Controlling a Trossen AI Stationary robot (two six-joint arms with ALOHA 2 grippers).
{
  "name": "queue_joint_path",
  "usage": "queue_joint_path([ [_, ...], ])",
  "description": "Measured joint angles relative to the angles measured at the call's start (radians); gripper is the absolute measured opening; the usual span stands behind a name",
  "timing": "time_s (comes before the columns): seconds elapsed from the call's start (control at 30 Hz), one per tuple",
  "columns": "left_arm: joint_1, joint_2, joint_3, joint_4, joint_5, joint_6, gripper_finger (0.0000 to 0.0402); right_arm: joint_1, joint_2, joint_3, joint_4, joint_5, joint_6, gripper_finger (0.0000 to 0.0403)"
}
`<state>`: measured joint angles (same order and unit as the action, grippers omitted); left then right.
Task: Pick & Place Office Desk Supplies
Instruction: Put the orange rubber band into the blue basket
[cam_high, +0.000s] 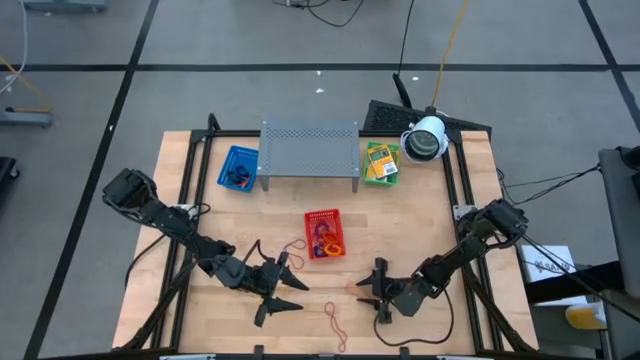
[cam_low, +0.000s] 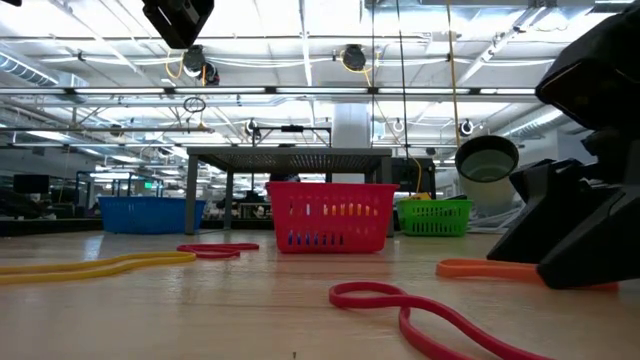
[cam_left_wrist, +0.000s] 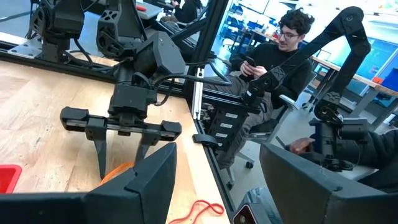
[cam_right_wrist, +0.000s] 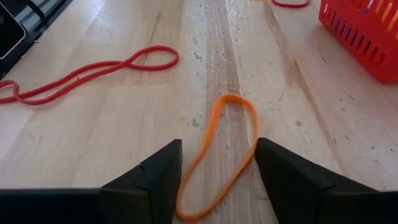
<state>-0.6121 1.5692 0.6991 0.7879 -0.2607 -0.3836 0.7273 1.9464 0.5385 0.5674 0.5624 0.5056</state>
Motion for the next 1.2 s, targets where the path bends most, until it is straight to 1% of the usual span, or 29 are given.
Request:
queue_joint_path([
  [0.13, 0.0, 0.0, 0.0, 0.0, 0.0, 0.0, 0.0241, -0.001, -0.001, 0.0, -0.015, 0.01, 0.034, 0.0173],
  [0.23, 0.0, 0.0, 0.0, 0.0, 0.0, 0.0, 0.0241, -0.001, -0.001, 0.0, -0.016, 0.018, 0.033, 0.0141],
  [0.37, 0.0, 0.0, 0.0, 0.0, 0.0, 0.0, 0.0241, -0.001, -0.001, 0.0, -0.021, 0.021, 0.052, 0.0087],
  [0.53, 0.0, 0.0, 0.0, 0.0, 0.0, -0.003, 0.0241, -0.001, -0.001, 0.0, -0.01, 0.011, 0.129, 0.0012],
  [0.7, 0.0, 0.0, 0.0, 0.0, 0.0, -0.018, 0.0241, -0.013, -0.026, -0.006, 0.024, -0.003, 0.136, 0.0003],
  [0.8, 0.0, 0.0, 0.0, 0.0, 0.0, -0.018, 0.0241, -0.028, -0.081, -0.007, 0.006, -0.012, 0.129, 0.0002],
  [0.9, 0.0, 0.0, 0.0, -0.001, 0.0, -0.018, 0.0241, -0.047, -0.158, 0.006, 0.003, 0.024, 0.132, 0.0001],
  [0.93, 0.0, 0.0, 0.0, -0.001, 0.0, -0.018, 0.0241, -0.053, -0.182, 0.018, -0.025, 0.056, 0.112, 0.0001],
  [1.03, 0.0, 0.0, 0.0, 0.0, 0.0, -0.023, 0.0241, -0.077, -0.258, 0.064, -0.013, 0.089, 0.032, 0.0],
  [1.2, 0.0, 0.0, 0.0, -0.005, -0.003, -0.023, 0.0241, -0.12, -0.364, 0.143, -0.039, 0.091, -0.117, 0.0],
])
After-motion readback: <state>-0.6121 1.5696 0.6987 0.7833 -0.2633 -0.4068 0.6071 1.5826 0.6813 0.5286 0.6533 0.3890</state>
